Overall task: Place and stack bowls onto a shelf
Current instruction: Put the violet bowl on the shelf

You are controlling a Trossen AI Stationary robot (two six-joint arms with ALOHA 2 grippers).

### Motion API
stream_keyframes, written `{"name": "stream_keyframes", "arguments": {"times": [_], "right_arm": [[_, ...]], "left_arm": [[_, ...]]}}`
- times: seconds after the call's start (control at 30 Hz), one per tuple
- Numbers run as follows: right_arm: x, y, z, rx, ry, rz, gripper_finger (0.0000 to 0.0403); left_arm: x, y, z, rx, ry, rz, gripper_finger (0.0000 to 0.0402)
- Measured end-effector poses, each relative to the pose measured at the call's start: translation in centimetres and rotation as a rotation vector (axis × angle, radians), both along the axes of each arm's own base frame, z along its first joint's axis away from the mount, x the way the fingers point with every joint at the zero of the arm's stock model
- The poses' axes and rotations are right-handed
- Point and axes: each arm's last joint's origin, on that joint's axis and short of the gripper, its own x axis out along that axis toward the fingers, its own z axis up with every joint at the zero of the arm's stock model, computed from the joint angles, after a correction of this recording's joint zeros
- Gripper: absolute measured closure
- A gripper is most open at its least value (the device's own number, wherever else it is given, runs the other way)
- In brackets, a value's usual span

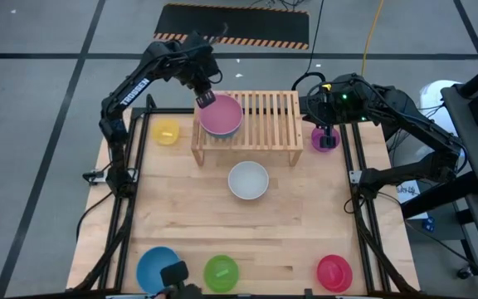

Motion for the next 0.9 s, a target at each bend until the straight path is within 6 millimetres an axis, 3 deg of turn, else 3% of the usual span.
{"name": "stream_keyframes", "arguments": {"times": [0.23,0.47,0.67,0.9], "right_arm": [[0.0,0.0,0.0,-0.006,0.002,0.006,0.0403],[-0.3,0.1,-0.1,0.02,0.02,-0.01,0.0403],[-0.8,0.4,-0.5,0.081,0.056,-0.052,0.0403],[-1.0,0.4,-0.6,0.119,0.066,-0.096,0.0394]], "left_arm": [[-2.0,-1.8,3.1,0.095,-0.09,-0.013,0.0348],[-5.7,-6.0,6.8,0.132,-0.192,-0.019,0.0348],[-8.8,-9.6,8.2,0.125,-0.168,-0.087,0.0348],[-12.0,-12.1,10.0,0.148,-0.263,-0.072,0.0348]]}}
